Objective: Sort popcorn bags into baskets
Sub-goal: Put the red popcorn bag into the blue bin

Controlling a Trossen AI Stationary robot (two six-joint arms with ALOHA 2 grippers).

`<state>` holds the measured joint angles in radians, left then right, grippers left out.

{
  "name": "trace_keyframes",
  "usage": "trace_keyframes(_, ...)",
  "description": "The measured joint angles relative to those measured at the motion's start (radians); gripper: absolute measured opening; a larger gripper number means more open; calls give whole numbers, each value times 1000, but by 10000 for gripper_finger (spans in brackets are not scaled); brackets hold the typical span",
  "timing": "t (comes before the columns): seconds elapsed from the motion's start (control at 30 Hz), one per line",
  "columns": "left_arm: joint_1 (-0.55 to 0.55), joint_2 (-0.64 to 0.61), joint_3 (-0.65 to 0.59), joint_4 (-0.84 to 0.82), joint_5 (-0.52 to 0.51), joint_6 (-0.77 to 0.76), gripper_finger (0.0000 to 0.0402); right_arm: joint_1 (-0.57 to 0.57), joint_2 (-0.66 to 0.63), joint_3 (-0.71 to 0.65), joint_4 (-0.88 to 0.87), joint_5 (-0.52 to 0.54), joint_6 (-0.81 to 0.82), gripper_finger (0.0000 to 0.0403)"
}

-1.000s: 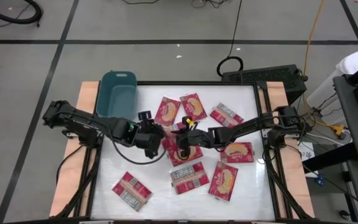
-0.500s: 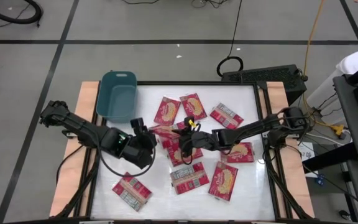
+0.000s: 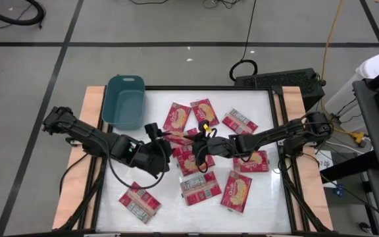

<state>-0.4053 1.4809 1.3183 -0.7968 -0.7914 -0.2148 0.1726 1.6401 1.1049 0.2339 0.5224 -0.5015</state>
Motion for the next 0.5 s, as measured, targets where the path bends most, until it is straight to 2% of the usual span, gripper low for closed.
trace_keyframes(0.07, 3, -1, -13, 7, -10, 16, 284, 0, -8, 0, -12, -1, 23, 15)
trace_keyframes(0.17, 12, 0, -33, 39, -20, 45, 247, 0, -9, 0, -19, -2, 28, 15)
trace_keyframes(0.5, 15, 0, -41, 69, 28, 133, 77, 1, -8, 0, -18, -8, 38, 15)
